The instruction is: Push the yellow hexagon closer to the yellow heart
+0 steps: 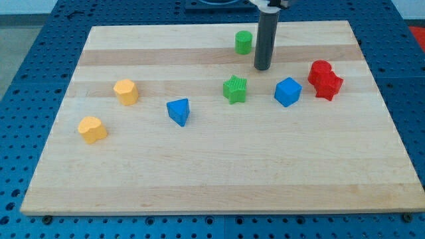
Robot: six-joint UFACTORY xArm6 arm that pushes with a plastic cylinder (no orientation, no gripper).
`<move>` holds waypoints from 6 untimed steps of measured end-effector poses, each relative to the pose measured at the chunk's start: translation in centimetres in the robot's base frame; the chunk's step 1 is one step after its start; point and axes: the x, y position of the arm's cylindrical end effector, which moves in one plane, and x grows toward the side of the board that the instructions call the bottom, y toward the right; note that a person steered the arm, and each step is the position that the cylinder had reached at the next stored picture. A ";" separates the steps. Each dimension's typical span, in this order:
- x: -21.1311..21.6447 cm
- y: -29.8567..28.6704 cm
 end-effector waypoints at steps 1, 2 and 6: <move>0.0 -2.0; 0.0 -6.5; 0.4 -26.5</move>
